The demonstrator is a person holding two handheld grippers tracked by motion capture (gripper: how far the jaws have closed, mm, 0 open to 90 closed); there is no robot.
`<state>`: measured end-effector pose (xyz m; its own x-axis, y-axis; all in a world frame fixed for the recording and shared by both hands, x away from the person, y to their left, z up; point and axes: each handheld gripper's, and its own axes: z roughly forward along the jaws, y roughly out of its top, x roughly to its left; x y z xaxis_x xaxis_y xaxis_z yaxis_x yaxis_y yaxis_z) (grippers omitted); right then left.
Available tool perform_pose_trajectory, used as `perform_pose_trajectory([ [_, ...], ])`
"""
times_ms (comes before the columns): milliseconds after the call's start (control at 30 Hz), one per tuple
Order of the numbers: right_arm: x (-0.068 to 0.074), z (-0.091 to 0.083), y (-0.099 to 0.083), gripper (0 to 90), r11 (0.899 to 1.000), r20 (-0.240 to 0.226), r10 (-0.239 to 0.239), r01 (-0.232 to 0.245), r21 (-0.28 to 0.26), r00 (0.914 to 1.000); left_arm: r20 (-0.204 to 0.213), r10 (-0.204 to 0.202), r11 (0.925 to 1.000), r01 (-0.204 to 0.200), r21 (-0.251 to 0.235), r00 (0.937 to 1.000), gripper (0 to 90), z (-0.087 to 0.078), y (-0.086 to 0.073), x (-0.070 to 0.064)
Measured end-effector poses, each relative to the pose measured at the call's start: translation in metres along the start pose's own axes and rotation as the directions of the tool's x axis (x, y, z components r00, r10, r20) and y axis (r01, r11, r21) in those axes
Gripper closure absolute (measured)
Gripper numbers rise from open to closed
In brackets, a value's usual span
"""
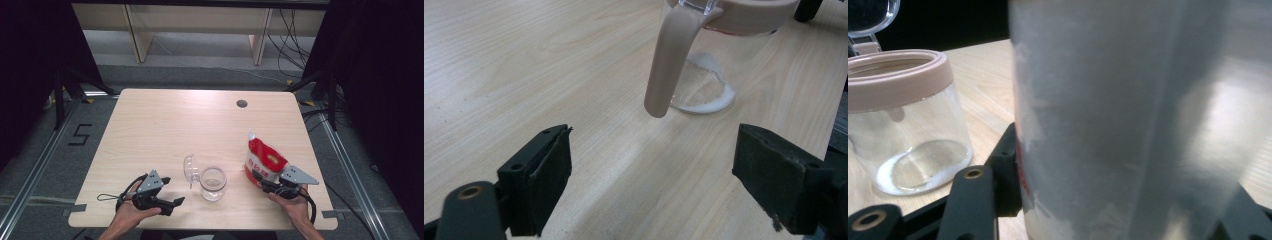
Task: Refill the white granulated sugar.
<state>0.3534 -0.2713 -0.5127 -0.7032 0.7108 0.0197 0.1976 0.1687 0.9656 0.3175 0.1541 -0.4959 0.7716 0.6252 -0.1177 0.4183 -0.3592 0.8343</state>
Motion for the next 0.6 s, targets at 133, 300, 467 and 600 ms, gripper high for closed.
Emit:
perform_pose_trajectory([
  [133,-0.0005,0.0016,-0.0010,44.0,1.000,0.012,0.000,0.000,-0.007,0.9999,0.005,-0.003,1.0000,0.003,0.005,1.0000,15.3,0.0002,-0.0003,-0.0002],
  [300,0.0006,0.0027,-0.0016,41.8,0.999,0.029,0.030,-0.029,-0.031,0.9991,0.006,-0.003,1.0000,0.003,0.003,1.0000,15.3,0.0006,-0.0004,-0.0003],
  [467,-0.0004,0.0030,-0.0013,45.2,0.999,0.027,0.019,-0.018,-0.033,0.9994,0.007,-0.002,1.0000,0.002,0.005,1.0000,15.3,0.0006,-0.0004,-0.0004],
  [600,0.0016,0.0054,-0.0011,46.6,0.996,0.036,0.032,-0.029,-0.084,0.9988,0.005,0.000,0.9999,0.000,0.011,1.0000,15.3,0.0005,-0.0003,-0.0006],
])
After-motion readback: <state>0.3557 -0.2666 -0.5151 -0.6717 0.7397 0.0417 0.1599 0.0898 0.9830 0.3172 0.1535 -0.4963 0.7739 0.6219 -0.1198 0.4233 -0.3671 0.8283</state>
